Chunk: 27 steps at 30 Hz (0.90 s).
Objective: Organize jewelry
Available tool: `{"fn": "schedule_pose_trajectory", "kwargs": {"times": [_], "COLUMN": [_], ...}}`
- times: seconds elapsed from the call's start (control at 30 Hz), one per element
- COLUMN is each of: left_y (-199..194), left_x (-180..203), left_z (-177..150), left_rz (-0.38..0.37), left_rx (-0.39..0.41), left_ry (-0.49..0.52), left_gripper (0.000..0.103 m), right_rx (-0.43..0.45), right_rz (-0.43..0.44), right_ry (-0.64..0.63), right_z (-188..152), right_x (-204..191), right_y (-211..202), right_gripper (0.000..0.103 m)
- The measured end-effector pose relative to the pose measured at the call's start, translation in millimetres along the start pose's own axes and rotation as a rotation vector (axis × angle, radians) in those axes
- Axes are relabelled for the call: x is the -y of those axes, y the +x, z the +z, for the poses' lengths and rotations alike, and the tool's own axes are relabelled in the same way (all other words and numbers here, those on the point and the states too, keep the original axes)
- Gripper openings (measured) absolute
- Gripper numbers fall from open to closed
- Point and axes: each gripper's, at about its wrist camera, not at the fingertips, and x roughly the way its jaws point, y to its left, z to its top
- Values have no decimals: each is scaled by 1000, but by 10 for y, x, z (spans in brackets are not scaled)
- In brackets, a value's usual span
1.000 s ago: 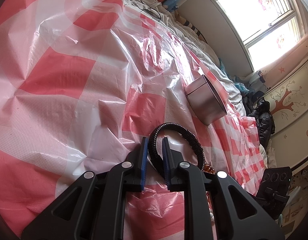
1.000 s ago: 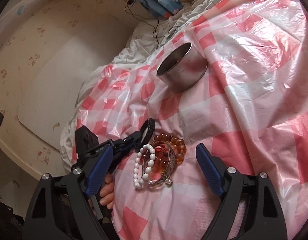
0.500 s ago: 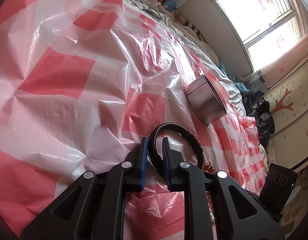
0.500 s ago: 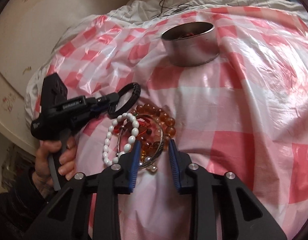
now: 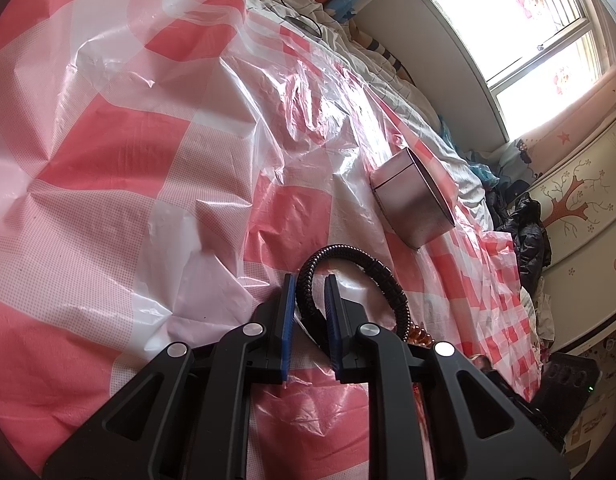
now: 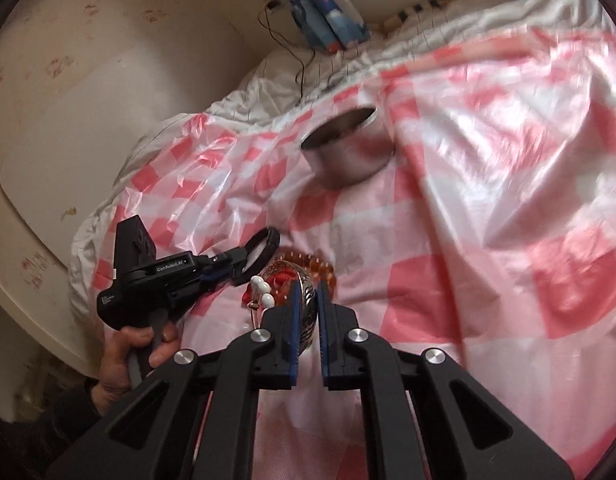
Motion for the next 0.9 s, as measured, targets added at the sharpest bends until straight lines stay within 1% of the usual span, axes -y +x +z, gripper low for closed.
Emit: {"fn": "schedule_pose_trajectory", "kwargs": {"times": [0.03, 0.1, 0.13, 0.17, 0.2, 0.27, 0.3, 0.37, 0.43, 0.5, 0.6, 0.7, 0.9], "left_y": [3, 9, 14, 19, 23, 23, 30, 27, 28, 25, 22, 4, -114], "left_x": [-1, -6, 0, 5, -1, -2, 5, 2, 13, 22, 64, 83, 77], "left_z": [0, 1, 2, 4, 8, 10, 13, 10, 10, 10, 7, 14, 43], "left_rz": [1, 3, 4, 5, 6, 5, 5, 5, 6, 6, 7, -6, -65], "left_rx": [-1, -2, -2, -3, -3, -4, -5, -6, -6, -4, 0, 4, 5], "left_ry": [1, 3, 4, 5, 6, 6, 6, 7, 10, 16, 34, 40, 14], "left_gripper": [14, 14, 14, 14, 14, 14, 14, 14, 14, 14, 13, 10, 9], "right_rx": [17, 26, 17, 7, 0, 3, 14, 38, 42, 44, 70, 74, 78], "right_rz": [-45, -97, -151, -193, -215, -201, -193, -164, -119, -96, -50, -19, -3], "right_ry": [-76, -205, -273, -298, -285, -159, -121, -75, -29, 13, 90, 132, 129], "right_z": [-3, -12, -17, -11, 8, 77, 93, 94, 67, 39, 47, 41, 37], "right_x": [-151, -419, -539, -558, -500, -217, -126, -31, 59, 141, 283, 353, 357], "right_y": [-57, -113, -97, -58, -13, 18, -2, -35, -26, -2, -50, -72, -98], "right_gripper": [9, 9, 8, 8, 9, 9, 9, 9, 9, 9, 9, 9, 9]}}
